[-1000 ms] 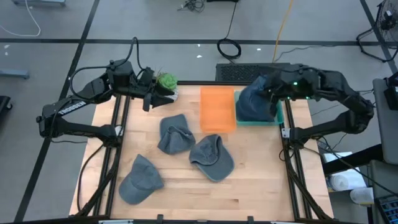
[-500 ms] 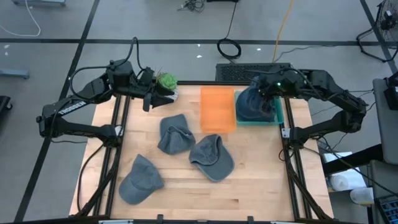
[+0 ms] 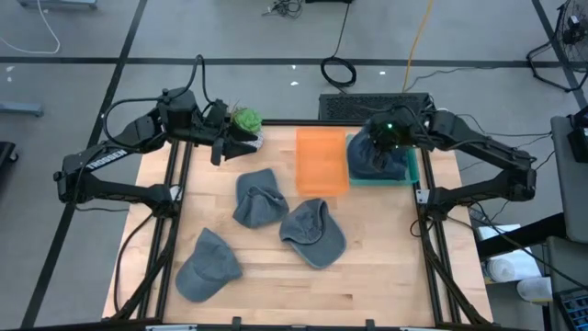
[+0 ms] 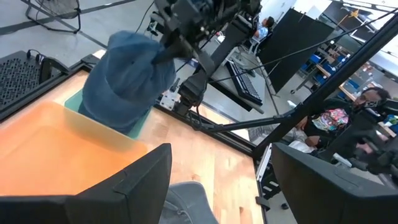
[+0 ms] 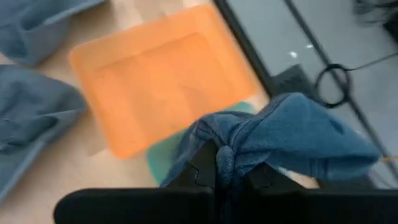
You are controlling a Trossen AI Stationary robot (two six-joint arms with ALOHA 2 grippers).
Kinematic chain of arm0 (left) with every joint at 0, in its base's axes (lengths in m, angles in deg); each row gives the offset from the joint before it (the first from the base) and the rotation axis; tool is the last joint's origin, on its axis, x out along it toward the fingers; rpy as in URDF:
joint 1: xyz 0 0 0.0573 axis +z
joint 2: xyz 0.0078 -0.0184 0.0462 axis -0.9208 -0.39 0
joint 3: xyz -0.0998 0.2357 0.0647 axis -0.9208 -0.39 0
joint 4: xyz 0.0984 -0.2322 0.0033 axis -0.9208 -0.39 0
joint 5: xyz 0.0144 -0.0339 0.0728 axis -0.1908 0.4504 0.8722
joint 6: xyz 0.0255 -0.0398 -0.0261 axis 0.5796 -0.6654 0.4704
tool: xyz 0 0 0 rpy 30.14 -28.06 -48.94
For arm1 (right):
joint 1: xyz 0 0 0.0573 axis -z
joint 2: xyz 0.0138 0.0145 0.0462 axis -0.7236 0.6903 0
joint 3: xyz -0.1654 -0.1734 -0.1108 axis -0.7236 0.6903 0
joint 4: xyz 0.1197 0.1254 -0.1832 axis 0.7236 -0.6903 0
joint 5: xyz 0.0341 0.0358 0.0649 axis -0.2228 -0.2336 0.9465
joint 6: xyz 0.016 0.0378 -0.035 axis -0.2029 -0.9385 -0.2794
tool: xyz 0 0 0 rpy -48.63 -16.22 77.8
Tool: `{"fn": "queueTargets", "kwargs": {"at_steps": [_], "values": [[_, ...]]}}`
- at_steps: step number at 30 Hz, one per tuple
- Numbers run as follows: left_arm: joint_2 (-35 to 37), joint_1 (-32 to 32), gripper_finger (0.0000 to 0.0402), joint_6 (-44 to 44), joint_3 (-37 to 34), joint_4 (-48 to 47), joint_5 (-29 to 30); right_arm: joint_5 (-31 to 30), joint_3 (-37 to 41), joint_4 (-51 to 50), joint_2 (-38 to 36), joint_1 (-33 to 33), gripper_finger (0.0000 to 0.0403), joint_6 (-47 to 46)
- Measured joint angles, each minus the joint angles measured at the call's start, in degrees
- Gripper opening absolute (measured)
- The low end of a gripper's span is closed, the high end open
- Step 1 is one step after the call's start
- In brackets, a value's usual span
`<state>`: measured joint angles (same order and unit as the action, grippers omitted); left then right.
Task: Pick & Place hat
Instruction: Put the blue cap in the blue bin
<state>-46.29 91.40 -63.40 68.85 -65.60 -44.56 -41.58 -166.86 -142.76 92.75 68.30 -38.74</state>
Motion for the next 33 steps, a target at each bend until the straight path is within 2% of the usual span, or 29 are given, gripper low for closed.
{"fn": "queueTargets", "kwargs": {"at_steps": [15,23,27,33], "values": [[0.0,0.0,0.0285,0.84,0.0,-0.04,-0.01,1.14,9.77,5.35,-4.12,5.82,0.0006,-2.34],[0.0,0.0,0.0285,0.82,0.0,-0.04,0.16,7.3,19.86,13.46,-6.06,10.98,0.0006,0.3],[0.0,0.0,0.0285,0.09,0.0,-0.04,0.83,5.86,25.11,14.1,-6.17,11.87,0.001,0.42],[0.0,0.0,0.0285,0.03,0.0,-0.04,0.87,-6.18,30.85,13.05,-8.97,13.33,0.0054,-0.63]]}}
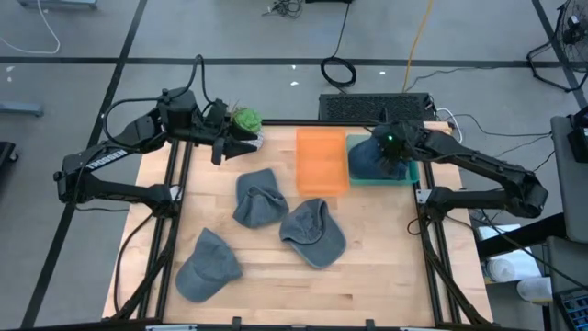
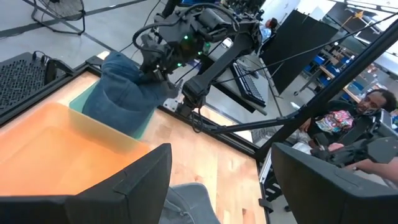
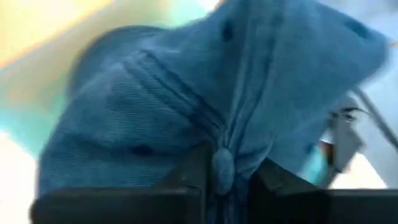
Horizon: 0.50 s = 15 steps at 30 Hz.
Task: Pick & Place hat
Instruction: Put the blue cap in the blue bin
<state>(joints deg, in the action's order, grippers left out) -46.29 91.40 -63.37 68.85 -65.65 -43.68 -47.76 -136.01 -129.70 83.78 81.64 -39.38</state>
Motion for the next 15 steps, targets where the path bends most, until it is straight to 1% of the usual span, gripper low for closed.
{"fn": "queueTargets", "kwargs": {"at_steps": [2,5,9,11,13,15], "values": [[0.0,0.0,0.0285,0.0,0.0,0.0,0.02,-2.29,0.4,0.07,-1.14,0.1,0.0071,-0.17],[0.0,0.0,0.0285,0.02,0.0,0.0,0.0,-2.61,0.11,0.17,-2.99,-0.02,0.0109,1.04],[0.0,0.0,0.0285,0.63,0.0,0.0,-0.05,-1.05,-1.29,0.51,-5.76,-0.11,0.0179,1.17],[0.0,0.0,0.0285,0.68,0.0,0.01,-0.07,-1.6,-2.7,1.08,-7.02,-0.11,0.022,1.15],[0.0,0.0,0.0285,0.79,0.0,0.0,-0.07,-1.93,-4.17,2.56,-8.09,-0.11,0.0258,1.16],[0.0,0.0,0.0285,0.8,0.0,0.02,-0.08,-0.52,-5.44,5.63,-8.71,-0.11,0.029,1.2]]}}
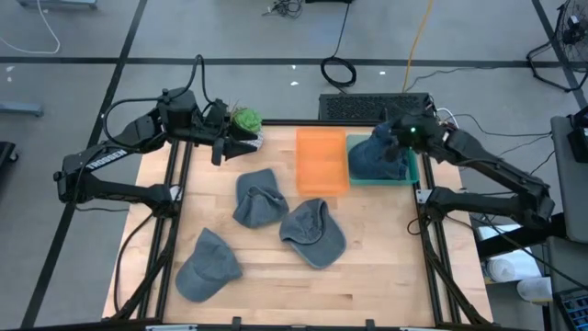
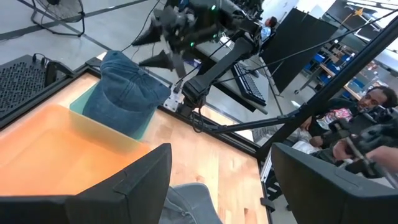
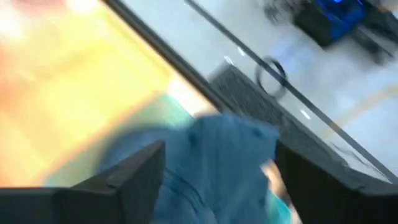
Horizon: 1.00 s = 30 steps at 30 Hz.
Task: Pick & Place hat
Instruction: Put the blue cap in the blue bin
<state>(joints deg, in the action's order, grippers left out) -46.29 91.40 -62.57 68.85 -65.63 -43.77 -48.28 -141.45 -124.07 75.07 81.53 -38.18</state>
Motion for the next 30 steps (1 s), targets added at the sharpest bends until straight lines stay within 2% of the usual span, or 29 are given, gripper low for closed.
{"fn": "queueTargets", "kwargs": {"at_steps": [4,7,10,17,22,30], "values": [[0.0,0.0,0.0285,0.68,0.0,0.0,0.02,5.09,-0.65,5.33,-0.04,-0.04,0.0322,2.79],[0.0,0.0,0.0285,0.55,0.0,0.03,0.28,5.17,-0.65,5.41,1.54,-0.04,0.0312,3.68],[0.0,0.0,0.0285,0.44,0.0,0.02,0.09,4.93,-0.65,4.13,3.59,-0.02,0.0269,3.67],[0.0,0.0,0.0285,0.25,0.0,0.03,-0.55,4.83,0.05,3.67,6.89,-0.02,0.0112,1.44],[0.0,0.0,0.0285,-0.41,0.0,0.03,-0.2,4.74,4.37,4.8,6.43,-0.02,0.0015,1.79],[0.0,0.0,0.0285,-0.41,0.0,0.01,-0.16,4.78,17.31,9.08,5.34,-0.02,0.0004,-2.11]]}}
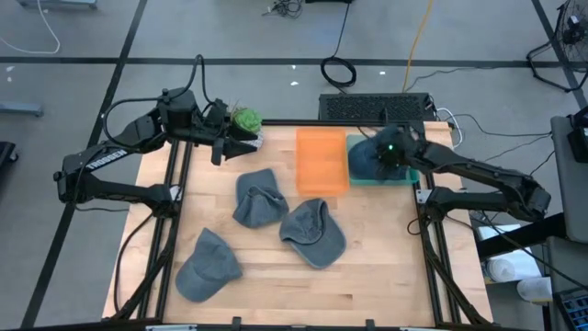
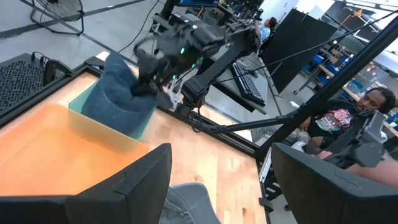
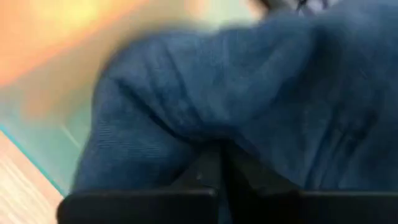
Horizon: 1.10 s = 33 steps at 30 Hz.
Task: Pick & Place hat
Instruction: Put the blue cap in the blue bin, then put the bottom right gray cap in the orange bin
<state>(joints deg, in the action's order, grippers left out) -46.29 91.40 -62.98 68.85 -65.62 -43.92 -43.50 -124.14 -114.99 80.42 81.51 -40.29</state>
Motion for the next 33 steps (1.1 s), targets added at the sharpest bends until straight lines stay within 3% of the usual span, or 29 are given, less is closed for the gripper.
{"fn": "queueTargets", "kwargs": {"at_steps": [9,13,20,33], "values": [[0.0,0.0,0.0285,-1.11,0.0,0.0,0.02,0.45,5.91,6.27,0.54,1.03,0.0001,-4.03],[0.0,0.0,0.0285,-0.55,0.0,0.02,0.04,5.35,8.0,7.59,0.52,2.7,0.0001,-5.4],[0.0,0.0,0.0285,-0.44,0.0,0.02,0.04,6.14,5.78,6.25,-1.78,2.86,0.001,-6.96],[0.0,0.11,0.0285,1.75,0.0,0.02,0.04,5.91,-4.82,4.34,-7.16,2.6,0.0131,-2.9]]}}
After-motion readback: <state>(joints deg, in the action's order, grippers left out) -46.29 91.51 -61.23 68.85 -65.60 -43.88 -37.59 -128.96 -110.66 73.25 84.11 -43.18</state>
